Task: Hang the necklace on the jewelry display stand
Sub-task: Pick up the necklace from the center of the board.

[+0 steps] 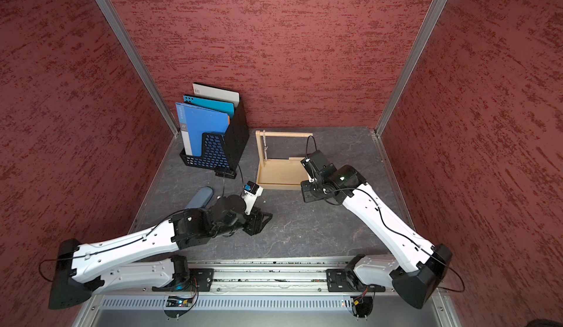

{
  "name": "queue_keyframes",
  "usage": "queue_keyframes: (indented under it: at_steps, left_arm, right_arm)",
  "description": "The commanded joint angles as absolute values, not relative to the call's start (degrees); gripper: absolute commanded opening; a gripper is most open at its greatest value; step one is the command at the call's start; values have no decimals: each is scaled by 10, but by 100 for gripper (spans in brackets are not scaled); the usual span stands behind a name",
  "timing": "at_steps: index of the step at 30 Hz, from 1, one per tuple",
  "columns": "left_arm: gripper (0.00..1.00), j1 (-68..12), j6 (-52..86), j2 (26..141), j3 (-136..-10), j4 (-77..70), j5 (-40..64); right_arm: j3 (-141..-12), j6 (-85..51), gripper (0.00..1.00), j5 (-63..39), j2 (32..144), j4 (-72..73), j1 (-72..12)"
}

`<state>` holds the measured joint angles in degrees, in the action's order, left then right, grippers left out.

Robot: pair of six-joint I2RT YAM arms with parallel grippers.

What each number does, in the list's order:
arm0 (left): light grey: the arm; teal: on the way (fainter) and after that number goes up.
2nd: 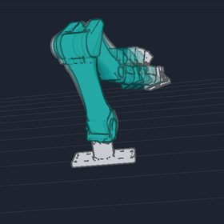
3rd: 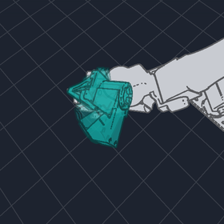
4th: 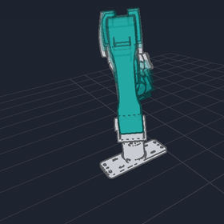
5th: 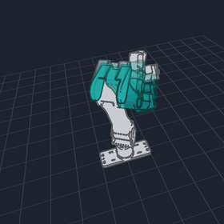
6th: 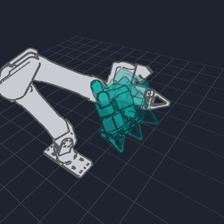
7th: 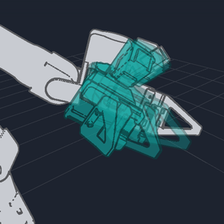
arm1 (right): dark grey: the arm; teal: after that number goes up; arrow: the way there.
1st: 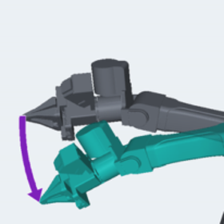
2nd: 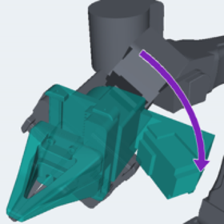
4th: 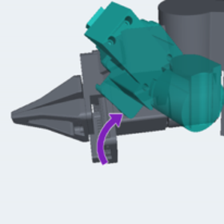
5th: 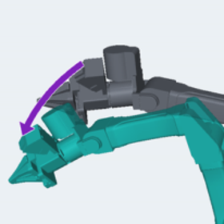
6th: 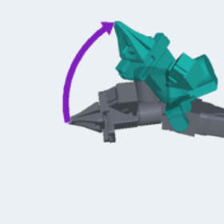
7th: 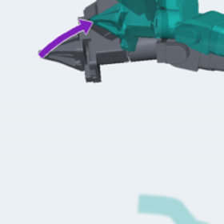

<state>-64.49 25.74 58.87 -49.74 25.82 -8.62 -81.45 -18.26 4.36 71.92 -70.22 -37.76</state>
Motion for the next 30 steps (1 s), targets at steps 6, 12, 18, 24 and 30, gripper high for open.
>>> queue_keyframes:
  at_steps: [6,12,18,24,30]
  left_arm:
    - [55,-644,108,624,-604,235,-54]
    - [48,-646,104,656,-633,205,-56]
    - [37,-646,96,650,-619,138,-25]
    - [32,-647,92,669,-634,141,6]
    - [18,-646,92,685,-642,133,13]
  right_arm:
    - [-977,-83,0,35,730,-830,-436]
    - [-1024,-65,0,-10,733,-827,-474]
    - [-1028,-73,0,-18,731,-818,-501]
    - [-1027,-76,0,-17,738,-812,-510]
    - [-1027,-78,0,-22,742,-803,-514]
